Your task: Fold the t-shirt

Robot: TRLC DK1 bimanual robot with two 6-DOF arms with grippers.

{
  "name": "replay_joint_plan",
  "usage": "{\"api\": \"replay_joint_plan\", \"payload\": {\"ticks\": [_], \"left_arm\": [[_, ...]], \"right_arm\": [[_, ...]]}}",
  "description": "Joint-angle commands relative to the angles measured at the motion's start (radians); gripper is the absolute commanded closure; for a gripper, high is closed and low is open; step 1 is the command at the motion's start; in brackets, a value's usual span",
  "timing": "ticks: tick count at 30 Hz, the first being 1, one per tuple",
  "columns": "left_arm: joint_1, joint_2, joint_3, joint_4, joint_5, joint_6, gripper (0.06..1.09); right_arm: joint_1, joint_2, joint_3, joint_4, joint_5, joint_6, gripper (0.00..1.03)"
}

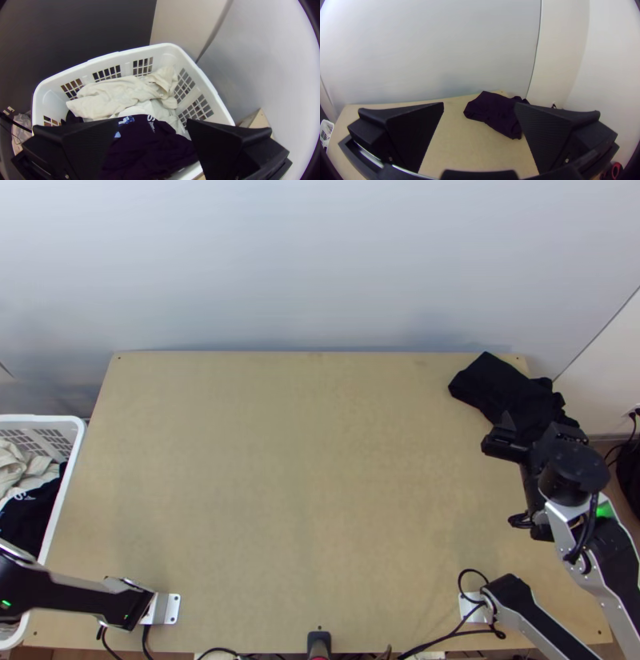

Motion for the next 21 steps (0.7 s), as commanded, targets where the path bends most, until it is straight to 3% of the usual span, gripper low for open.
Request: {"api": "replay_joint_plan", "payload": {"ticks": [1,5,9,21], "left_arm": [[0.096,0.260,0.135,-0.001,0.000,0.047,0.10],[0.117,0.393,0.220,0.002,-0.002,0.053,0.10],[0.120,0.544,0.330,-0.004,-0.077,0.070,0.10],[0.117,0.827,0.622,-0.050,-0.080,0.016,0.11]], "right_arm": [[-0.014,0.025,0.020,-0.041,-0.010,0.035,0.04],[-0.014,0.036,0.032,-0.058,-0.013,0.035,0.04],[-0.019,0.047,0.042,-0.083,-0.013,0.035,0.04],[-0.037,0.053,0.019,-0.126,-0.013,0.021,0.04]]}}
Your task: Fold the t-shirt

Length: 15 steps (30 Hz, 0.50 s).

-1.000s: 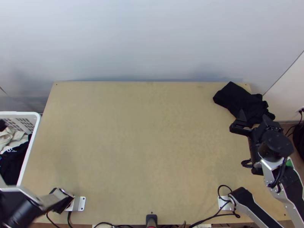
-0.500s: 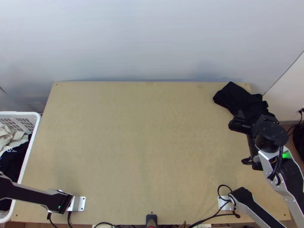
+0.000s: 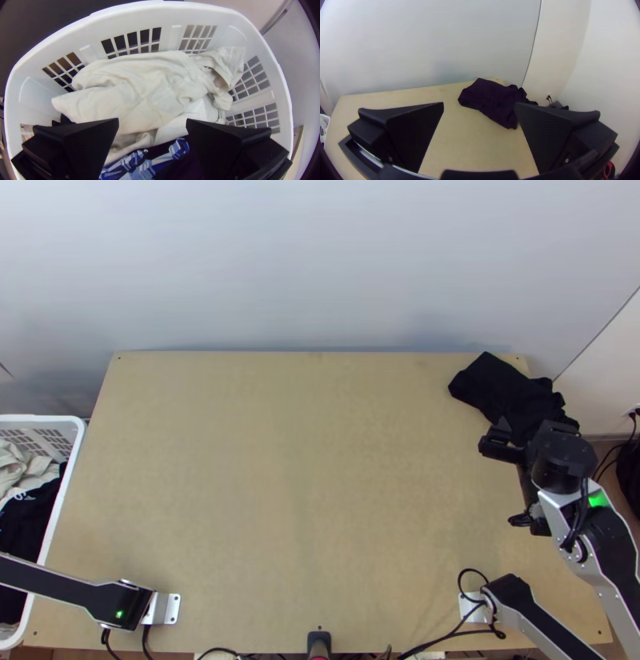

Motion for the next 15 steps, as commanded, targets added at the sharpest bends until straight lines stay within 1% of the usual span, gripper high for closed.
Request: {"api": "replay_joint_plan", "payload": {"ticks": [1,4,7,9,11,12,13,15], "left_arm": [[-0.001,0.172,0.189,-0.054,-0.008,-0.034,0.11],[-0.004,0.242,0.284,-0.109,-0.023,-0.035,0.12],[-0.006,0.284,0.343,-0.141,-0.028,-0.032,0.26],[-0.007,0.291,0.347,-0.141,-0.028,-0.024,0.39],[-0.009,0.293,0.347,-0.135,-0.028,-0.023,0.56],[-0.009,0.293,0.347,-0.135,-0.028,-0.020,0.66],[-0.009,0.293,0.347,-0.135,-0.028,-0.015,0.79],[-0.009,0.291,0.349,-0.138,-0.028,-0.006,0.97]], "right_arm": [[-0.017,0.004,-0.013,-0.019,0.001,-0.011,0.04],[-0.025,0.005,-0.030,-0.019,0.001,-0.013,0.04],[-0.028,0.005,-0.045,-0.017,0.001,-0.013,0.04],[-0.028,0.010,-0.051,-0.011,0.001,-0.013,0.04],[-0.029,0.019,-0.051,-0.005,0.001,-0.013,0.04],[-0.029,0.024,-0.050,-0.002,0.001,-0.013,0.04],[-0.029,0.028,-0.050,0.001,0.001,-0.013,0.04],[-0.029,0.036,-0.047,0.009,0.001,-0.013,0.04]]}}
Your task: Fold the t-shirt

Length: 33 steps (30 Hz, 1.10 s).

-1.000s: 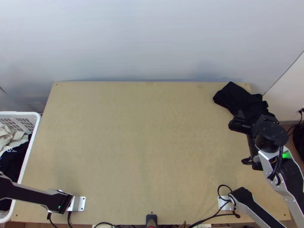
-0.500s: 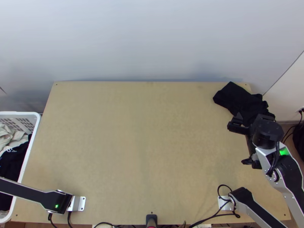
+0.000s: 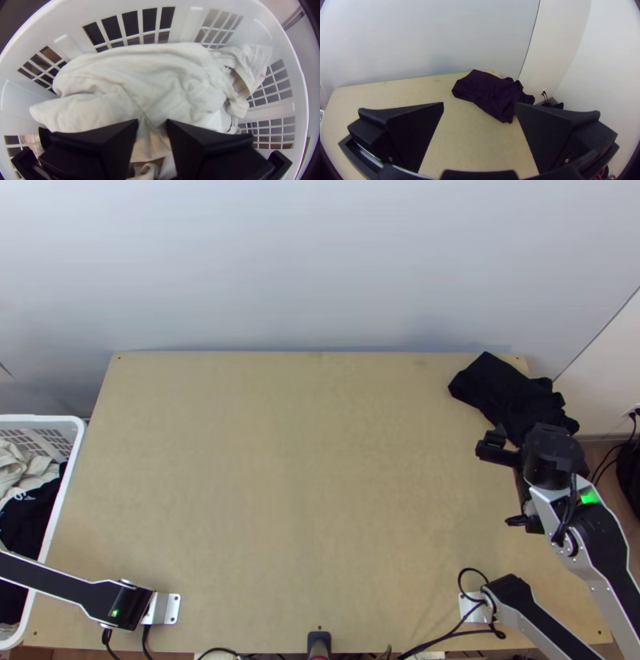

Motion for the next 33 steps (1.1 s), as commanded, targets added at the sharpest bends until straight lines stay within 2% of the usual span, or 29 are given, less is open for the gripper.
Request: {"api": "replay_joint_plan", "payload": {"ticks": [1,7,11,21,29,33], "left_arm": [[-0.002,0.031,0.042,-0.018,-0.002,0.022,1.05],[-0.011,-0.045,0.044,-0.073,0.010,0.012,1.05],[-0.029,-0.153,0.044,-0.121,0.089,-0.004,1.05],[-0.134,-0.463,0.048,-0.267,0.150,-0.053,1.05],[-0.224,-0.722,0.116,-0.391,0.378,-0.117,1.05],[-0.342,-0.880,0.114,-0.451,0.429,-0.133,1.05]], "right_arm": [[-0.004,0.021,-0.005,0.019,0.000,-0.002,0.04],[-0.004,0.024,0.003,0.022,0.000,-0.002,0.04],[-0.007,0.024,0.015,0.022,0.000,-0.002,0.04],[-0.004,0.061,0.152,-0.015,0.000,-0.023,0.04],[-0.001,0.069,0.210,-0.041,-0.005,-0.043,0.04],[-0.002,0.066,0.215,-0.042,-0.006,-0.043,0.04]]}}
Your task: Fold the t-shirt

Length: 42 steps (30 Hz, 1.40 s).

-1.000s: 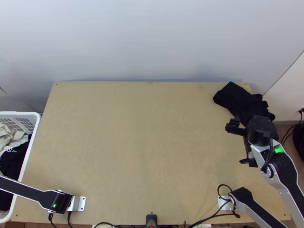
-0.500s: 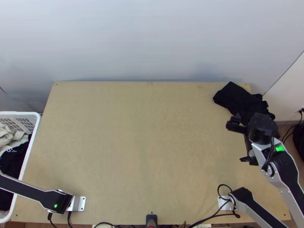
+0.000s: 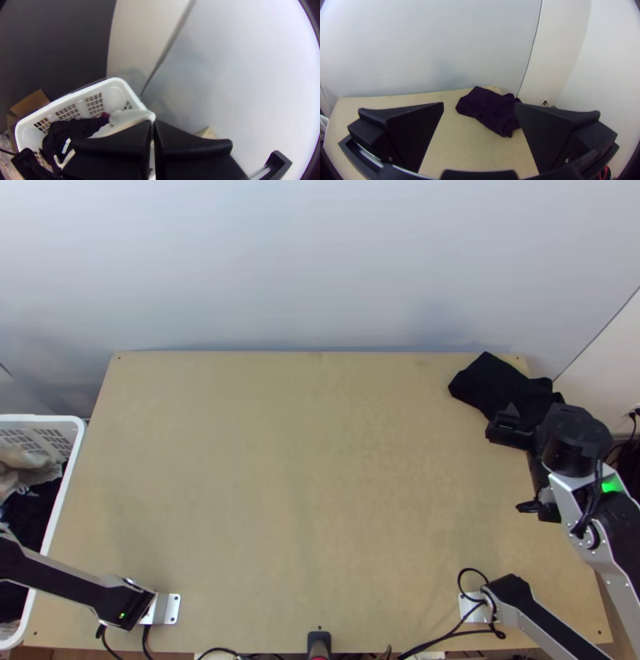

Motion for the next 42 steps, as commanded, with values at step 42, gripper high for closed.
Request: {"api": "replay_joint_plan", "payload": {"ticks": [42], "left_arm": [[-2.059,-0.007,-0.115,0.245,-0.257,-0.361,1.05]], "right_arm": [[-0.185,-0.021,0.043,-0.047,-0.006,-0.003,0.04]]}}
